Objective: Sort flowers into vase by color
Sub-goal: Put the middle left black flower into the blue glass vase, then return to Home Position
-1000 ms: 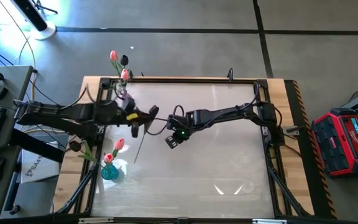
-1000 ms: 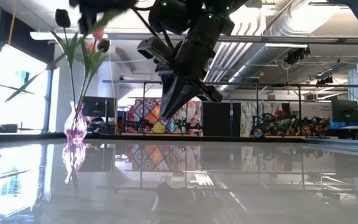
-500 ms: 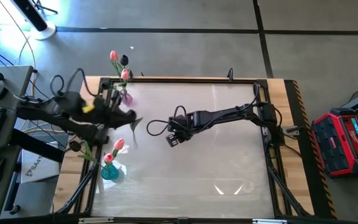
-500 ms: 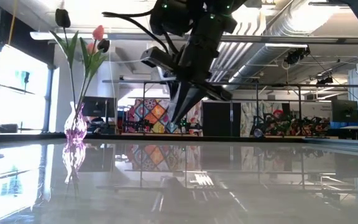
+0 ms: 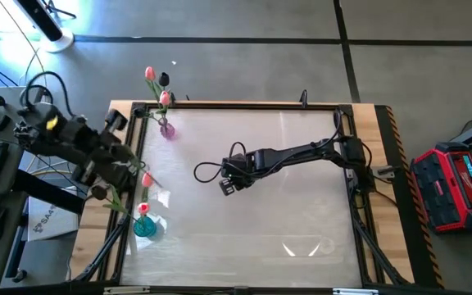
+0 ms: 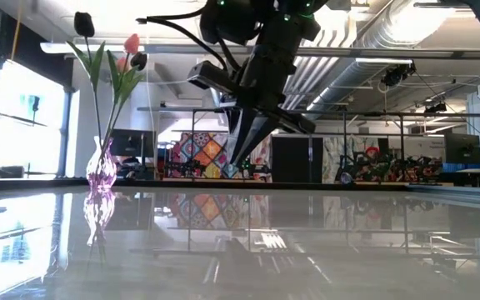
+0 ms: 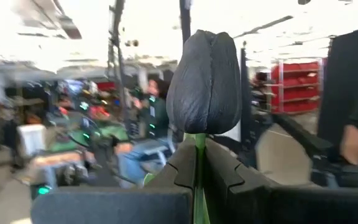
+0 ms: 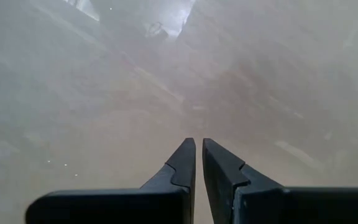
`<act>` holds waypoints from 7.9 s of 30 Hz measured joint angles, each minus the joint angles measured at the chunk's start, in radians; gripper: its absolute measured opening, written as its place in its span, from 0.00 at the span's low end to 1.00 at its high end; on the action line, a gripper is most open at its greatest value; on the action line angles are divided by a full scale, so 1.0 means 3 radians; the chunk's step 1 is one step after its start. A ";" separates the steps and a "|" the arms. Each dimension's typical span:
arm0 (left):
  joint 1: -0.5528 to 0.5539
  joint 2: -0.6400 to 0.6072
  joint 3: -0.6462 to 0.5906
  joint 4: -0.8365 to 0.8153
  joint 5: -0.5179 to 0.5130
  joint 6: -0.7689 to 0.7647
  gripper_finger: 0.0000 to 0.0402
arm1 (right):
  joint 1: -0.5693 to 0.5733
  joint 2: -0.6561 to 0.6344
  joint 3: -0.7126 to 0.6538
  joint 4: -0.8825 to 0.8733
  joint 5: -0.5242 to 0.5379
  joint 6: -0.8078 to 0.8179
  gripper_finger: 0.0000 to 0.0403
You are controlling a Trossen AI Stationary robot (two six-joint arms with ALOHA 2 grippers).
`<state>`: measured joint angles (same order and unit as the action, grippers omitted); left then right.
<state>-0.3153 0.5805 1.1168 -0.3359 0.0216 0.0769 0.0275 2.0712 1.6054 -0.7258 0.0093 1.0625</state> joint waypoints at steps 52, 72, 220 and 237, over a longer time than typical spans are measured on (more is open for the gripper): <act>0.0000 -0.0775 -0.1033 -0.0373 0.0870 -0.0748 0.00 | 0.0457 0.0001 0.0000 0.0015 0.0201 0.0991 0.05; -0.0041 -0.1080 -0.1810 0.0771 0.1335 -0.1125 0.00 | 0.0504 0.0001 0.0000 0.0014 0.0169 0.1259 0.05; -0.0377 -0.0658 -0.1245 -0.1547 0.1390 -0.0866 0.64 | 0.0855 0.0001 0.0001 0.0719 0.0353 0.0488 0.58; -0.0376 -0.0173 -0.0220 -0.2022 0.0736 -0.0397 0.64 | 0.0662 -0.0036 0.0027 0.0766 0.0156 0.0161 0.56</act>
<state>-0.4280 0.5287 1.0509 -0.9426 0.2423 -0.0421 0.2260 2.0603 1.6134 -0.4960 0.0561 1.1107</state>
